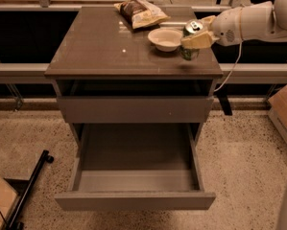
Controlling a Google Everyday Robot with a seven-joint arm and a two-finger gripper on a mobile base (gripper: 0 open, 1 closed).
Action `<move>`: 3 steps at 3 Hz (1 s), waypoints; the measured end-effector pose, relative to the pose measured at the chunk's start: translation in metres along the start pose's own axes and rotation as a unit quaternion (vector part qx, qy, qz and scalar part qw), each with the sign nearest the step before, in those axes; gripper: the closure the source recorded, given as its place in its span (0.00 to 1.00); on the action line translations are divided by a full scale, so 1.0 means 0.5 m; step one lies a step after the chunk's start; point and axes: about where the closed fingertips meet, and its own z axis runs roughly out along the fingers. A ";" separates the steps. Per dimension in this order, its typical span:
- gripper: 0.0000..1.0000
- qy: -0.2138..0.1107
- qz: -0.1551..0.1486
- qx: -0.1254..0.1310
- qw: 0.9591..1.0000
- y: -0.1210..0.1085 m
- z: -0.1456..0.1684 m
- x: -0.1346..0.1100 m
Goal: Pick green can from middle drawer and place on counter
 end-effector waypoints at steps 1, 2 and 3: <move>0.82 -0.014 0.023 -0.030 0.999 -0.004 0.053 0.010; 0.58 -0.016 0.045 -0.052 0.998 -0.010 0.096 0.029; 0.34 -0.016 0.057 -0.057 0.997 -0.020 0.118 0.041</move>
Offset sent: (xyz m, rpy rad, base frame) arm 0.0485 0.0289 -0.0455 0.1028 0.1625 0.0706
